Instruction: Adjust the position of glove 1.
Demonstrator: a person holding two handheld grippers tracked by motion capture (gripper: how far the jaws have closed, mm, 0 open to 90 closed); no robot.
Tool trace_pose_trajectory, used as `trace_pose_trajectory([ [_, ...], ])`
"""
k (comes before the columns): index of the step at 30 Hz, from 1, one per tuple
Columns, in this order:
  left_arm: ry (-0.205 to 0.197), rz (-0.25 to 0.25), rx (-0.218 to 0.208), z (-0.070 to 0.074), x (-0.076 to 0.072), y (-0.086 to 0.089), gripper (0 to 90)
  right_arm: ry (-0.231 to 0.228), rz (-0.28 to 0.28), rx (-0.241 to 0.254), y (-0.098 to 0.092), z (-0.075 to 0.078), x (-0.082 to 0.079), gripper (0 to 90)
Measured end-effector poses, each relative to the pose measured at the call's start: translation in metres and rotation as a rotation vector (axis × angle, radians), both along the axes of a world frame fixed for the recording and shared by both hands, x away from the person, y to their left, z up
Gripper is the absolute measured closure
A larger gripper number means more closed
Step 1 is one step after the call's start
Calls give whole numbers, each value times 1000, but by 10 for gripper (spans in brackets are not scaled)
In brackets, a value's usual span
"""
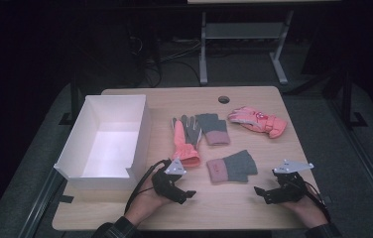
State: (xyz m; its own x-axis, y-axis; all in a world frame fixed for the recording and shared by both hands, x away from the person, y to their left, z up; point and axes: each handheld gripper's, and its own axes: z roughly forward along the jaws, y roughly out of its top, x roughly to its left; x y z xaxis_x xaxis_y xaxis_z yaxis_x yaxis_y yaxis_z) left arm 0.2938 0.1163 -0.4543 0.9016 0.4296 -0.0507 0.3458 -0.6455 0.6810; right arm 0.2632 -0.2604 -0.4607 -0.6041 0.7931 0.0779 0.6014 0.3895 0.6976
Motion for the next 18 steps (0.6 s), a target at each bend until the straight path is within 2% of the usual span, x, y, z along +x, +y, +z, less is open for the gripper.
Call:
trace_pose_trajectory([
  [3,0,3,-4,1,0,1,213,-2,3,-1,-1,0,1,37],
  [4,-3,4,-5,2,0,3,287,16,5,-2,0,2,0,33],
  [9,6,9,-2,3,0,5,319,2,5,14,3,8,1,91],
  [10,7,13,1,2,1,5,303,3,1,21,6,11,2,138],
  [13,5,22,-3,2,0,5,267,-6,0,24,11,13,5,169],
  [15,8,25,-4,3,1,7,256,-20,-6,28,14,15,8,250],
  [16,12,34,-25,2,0,7,250,-22,-2,30,15,15,9,286],
  [18,6,32,-14,2,0,8,223,-31,-5,28,18,17,12,372],
])
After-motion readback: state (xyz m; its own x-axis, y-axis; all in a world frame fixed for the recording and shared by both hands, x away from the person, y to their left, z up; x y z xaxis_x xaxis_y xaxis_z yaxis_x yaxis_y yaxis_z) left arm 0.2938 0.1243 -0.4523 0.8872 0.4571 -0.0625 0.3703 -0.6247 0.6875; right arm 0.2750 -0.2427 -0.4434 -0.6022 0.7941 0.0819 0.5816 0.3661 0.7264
